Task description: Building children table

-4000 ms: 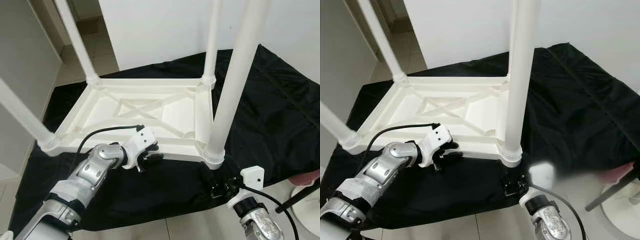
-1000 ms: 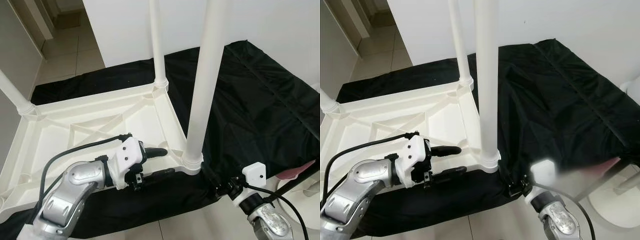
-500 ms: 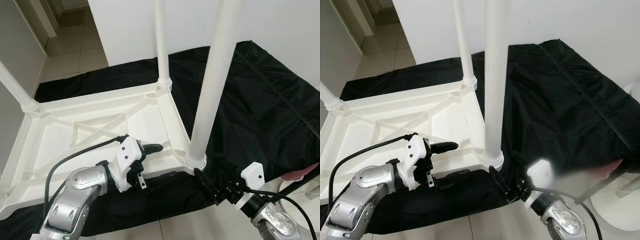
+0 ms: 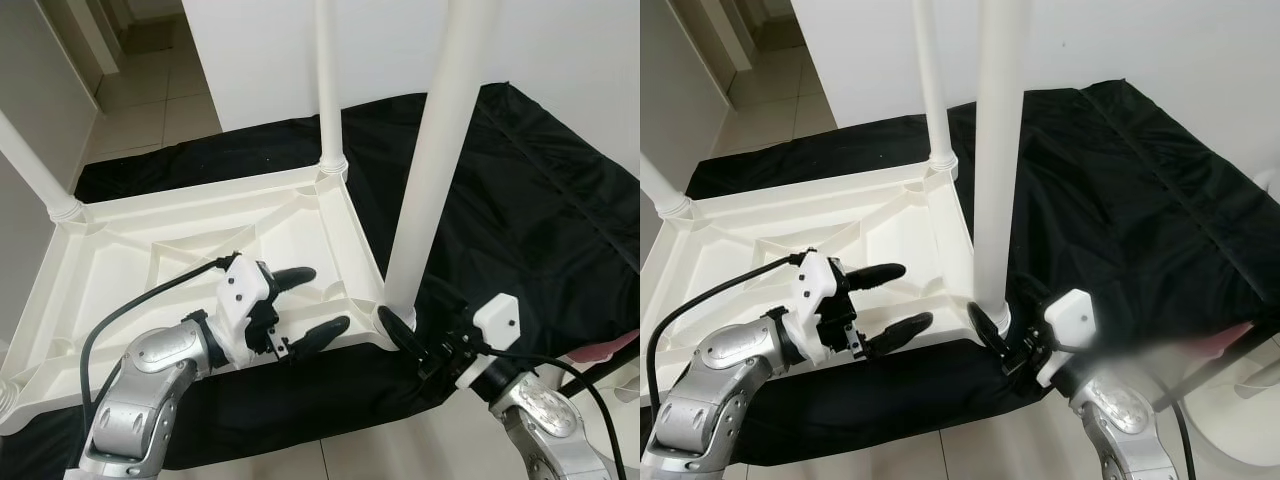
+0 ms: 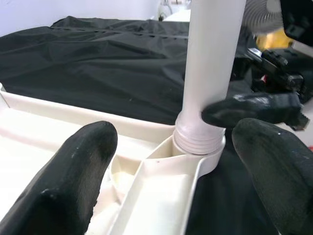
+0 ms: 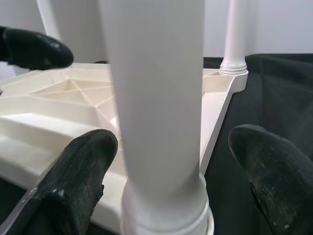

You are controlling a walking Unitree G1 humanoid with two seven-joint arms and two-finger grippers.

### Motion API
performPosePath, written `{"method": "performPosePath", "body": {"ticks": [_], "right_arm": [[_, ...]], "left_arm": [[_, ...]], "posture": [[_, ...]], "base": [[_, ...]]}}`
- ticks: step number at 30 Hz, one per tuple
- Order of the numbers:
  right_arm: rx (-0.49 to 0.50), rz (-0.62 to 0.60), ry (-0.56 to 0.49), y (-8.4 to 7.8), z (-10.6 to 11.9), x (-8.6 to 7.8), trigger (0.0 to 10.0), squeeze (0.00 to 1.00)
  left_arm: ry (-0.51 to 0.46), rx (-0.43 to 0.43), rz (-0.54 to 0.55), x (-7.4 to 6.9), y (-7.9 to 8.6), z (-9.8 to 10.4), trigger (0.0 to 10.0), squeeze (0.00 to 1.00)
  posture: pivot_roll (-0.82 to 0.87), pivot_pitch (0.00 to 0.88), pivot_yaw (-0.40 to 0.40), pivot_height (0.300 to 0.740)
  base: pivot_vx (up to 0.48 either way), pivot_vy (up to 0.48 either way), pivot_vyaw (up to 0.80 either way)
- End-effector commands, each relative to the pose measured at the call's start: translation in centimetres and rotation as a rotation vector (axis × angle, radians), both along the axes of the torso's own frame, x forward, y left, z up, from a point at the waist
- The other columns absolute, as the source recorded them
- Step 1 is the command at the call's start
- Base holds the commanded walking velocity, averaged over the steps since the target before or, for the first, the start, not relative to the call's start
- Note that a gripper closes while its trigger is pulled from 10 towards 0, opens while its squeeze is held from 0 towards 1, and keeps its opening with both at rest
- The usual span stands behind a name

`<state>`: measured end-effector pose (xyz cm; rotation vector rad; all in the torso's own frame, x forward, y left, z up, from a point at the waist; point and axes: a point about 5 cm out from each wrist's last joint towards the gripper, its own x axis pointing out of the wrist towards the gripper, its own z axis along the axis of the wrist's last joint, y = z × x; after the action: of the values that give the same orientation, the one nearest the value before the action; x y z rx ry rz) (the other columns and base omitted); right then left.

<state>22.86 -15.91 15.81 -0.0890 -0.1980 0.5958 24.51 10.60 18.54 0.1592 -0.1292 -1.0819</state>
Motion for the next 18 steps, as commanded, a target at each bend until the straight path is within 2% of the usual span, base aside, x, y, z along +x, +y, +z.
{"method": "performPosePath", "body": {"ticks": [1, 7, 16, 17, 18], "right_arm": [[-0.002, -0.006, -0.003, 0.4, -0.2, 0.6, 10.0, 0.00], [0.003, -0.020, -0.009, 0.8, -0.3, 1.2, 10.0, 0.00], [0.025, -0.055, -0.029, 1.8, -0.5, 2.1, 10.0, 0.00], [0.042, -0.075, -0.031, 2.1, -0.4, 2.6, 10.0, 0.00], [0.058, -0.093, -0.032, 2.4, -0.3, 3.0, 10.0, 0.00]], "left_arm": [[-0.020, -0.037, 0.407, 1.8, 1.4, 0.0, 10.0, 0.00], [0.045, -0.089, 0.476, 2.1, 1.4, -0.3, 10.0, 0.00], [0.048, -0.087, 0.517, 3.0, 1.3, -0.3, 10.0, 0.00], [0.041, -0.078, 0.517, 3.2, 1.4, -0.5, 10.0, 0.00], [0.075, -0.098, 0.514, 3.2, 1.4, -0.9, 10.0, 0.00]], "posture": [[-0.15, 0.059, 0.086, 0.740], [-0.16, 0.079, 0.104, 0.740], [-0.12, 0.082, 0.122, 0.740], [-0.11, 0.085, 0.107, 0.740], [-0.11, 0.086, 0.103, 0.740]], "base": [[0.000, 0.000, 0.00], [0.000, 0.000, 0.00], [0.000, 0.000, 0.00], [0.000, 0.000, 0.00], [0.000, 0.000, 0.00]]}}
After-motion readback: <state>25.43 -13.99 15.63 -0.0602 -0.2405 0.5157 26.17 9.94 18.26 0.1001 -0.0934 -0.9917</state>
